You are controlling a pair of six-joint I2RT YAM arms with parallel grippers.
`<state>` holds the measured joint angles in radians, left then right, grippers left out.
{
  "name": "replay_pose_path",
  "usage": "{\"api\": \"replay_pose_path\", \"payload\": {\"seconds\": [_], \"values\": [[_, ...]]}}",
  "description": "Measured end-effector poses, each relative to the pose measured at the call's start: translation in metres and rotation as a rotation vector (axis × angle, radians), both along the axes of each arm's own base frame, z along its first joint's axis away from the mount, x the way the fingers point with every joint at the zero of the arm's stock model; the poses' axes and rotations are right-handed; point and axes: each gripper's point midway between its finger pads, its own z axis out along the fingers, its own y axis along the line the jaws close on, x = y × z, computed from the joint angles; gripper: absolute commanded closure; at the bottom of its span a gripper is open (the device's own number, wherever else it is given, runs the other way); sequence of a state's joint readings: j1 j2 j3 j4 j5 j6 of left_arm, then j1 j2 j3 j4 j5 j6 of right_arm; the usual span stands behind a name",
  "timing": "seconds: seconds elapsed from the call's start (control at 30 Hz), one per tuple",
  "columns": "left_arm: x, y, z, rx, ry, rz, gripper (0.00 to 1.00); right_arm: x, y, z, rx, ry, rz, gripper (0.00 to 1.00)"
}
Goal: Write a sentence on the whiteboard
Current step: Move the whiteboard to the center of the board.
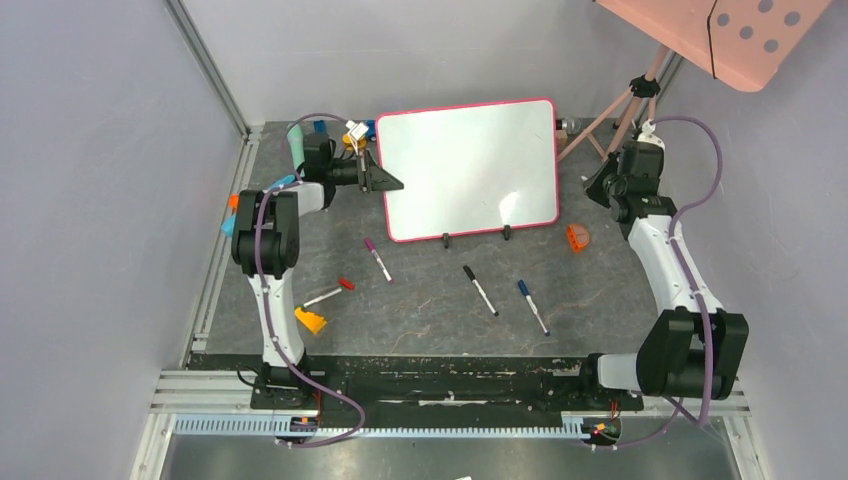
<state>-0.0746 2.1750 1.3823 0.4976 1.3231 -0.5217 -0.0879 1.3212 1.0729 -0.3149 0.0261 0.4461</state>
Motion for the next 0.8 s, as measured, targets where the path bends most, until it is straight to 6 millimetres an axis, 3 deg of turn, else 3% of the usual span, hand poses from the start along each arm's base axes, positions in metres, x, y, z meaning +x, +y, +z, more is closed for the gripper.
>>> {"api": "replay_pose_path", "payload": {"seconds": [0.17, 0.67, 0.73, 0.8], "values": [[-0.015, 0.009, 0.000, 0.010, 0.009, 0.014, 0.98, 0.004, 0.006, -0.016, 0.012, 0.040, 0.014, 1.00], [-0.069, 0.028, 0.008, 0.144, -0.070, -0.038, 0.98, 0.021, 0.016, -0.034, 0.015, 0.095, 0.041, 1.00], [-0.074, 0.030, 0.008, 0.158, -0.072, -0.048, 0.90, 0.027, 0.018, -0.039, 0.022, 0.120, 0.058, 1.00], [-0.079, 0.032, 0.006, 0.166, -0.068, -0.055, 0.74, 0.033, 0.021, -0.044, 0.032, 0.135, 0.074, 1.00]]}}
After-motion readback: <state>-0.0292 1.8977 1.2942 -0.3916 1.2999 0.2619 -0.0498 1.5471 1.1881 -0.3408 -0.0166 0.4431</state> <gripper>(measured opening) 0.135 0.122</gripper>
